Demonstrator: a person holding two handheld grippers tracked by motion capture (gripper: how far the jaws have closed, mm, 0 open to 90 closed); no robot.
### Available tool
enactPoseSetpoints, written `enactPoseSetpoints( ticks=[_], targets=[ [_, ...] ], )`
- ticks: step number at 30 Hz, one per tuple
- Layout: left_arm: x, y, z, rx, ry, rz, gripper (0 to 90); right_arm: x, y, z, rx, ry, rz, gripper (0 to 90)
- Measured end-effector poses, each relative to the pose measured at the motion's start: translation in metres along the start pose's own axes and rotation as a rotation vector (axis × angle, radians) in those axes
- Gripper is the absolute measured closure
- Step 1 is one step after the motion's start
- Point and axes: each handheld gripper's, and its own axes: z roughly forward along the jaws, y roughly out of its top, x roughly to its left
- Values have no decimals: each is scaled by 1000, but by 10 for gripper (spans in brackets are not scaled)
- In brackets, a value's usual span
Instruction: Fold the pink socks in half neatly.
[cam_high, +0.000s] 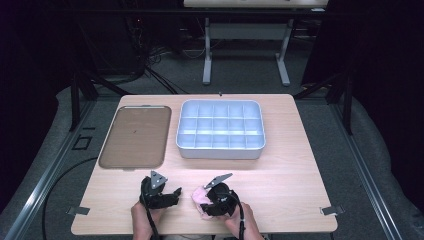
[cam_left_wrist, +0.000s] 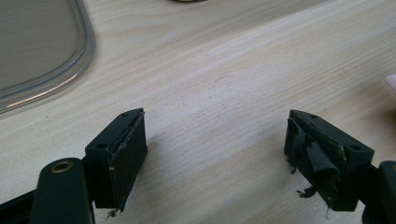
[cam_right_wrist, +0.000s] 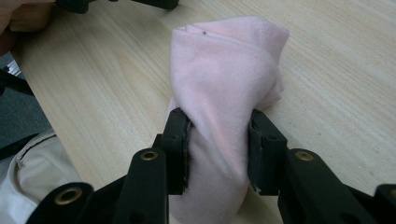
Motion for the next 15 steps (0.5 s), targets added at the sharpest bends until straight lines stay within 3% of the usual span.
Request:
enactPoseSetpoints(
  ticks=[10, 15],
  targets=[
    [0, 0, 1, 7, -10, 11, 160, 0, 0, 0, 3, 20, -13, 690],
    [0, 0, 1, 8, -10, 12, 159, 4, -1, -1, 0, 1, -35, 709]
  ],
)
